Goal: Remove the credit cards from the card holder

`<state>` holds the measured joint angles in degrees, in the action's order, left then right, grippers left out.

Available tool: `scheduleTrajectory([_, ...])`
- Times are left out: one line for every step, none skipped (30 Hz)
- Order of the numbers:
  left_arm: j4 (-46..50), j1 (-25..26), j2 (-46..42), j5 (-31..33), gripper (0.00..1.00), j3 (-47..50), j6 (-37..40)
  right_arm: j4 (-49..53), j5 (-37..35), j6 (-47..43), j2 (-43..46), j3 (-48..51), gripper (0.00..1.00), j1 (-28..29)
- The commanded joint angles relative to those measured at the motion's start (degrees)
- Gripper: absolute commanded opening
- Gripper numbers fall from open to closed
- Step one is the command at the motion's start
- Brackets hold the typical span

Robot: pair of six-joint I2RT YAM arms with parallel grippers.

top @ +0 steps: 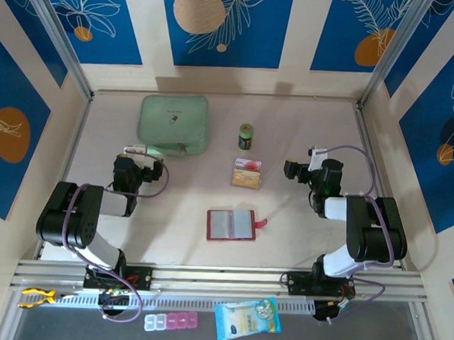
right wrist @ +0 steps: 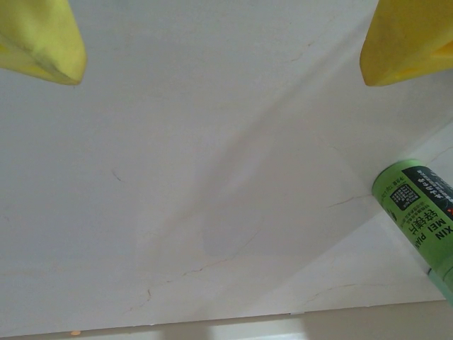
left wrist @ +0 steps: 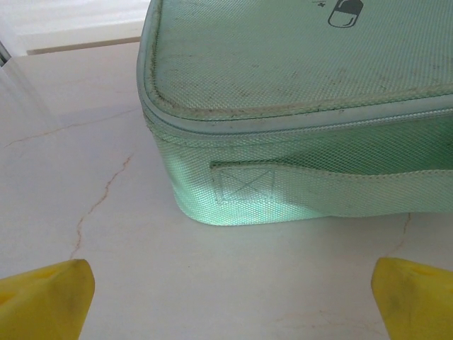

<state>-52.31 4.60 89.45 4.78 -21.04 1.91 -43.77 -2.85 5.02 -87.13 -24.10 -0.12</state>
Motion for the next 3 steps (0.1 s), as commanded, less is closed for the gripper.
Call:
scheduleTrajectory([-0.38, -0.75, 0.29, -1.52, 1.00, -1.01, 0.37, -1.85, -0.16, 0.26, -0.18, 0.00, 0.99, -0.03])
scheduleTrajectory([-0.42, -0.74, 0.29, -1.52, 1.00, -0.97, 0.37, -1.92, -0.11, 0.30, -0.06, 0.09, 0.99, -0.17])
scheduleTrajectory([-0.41, -0.80, 0.28, -1.48, 1.00, -1.02, 0.37, -2.26, -0.09, 0.26, -0.05, 0.23, 0.99, -0.19])
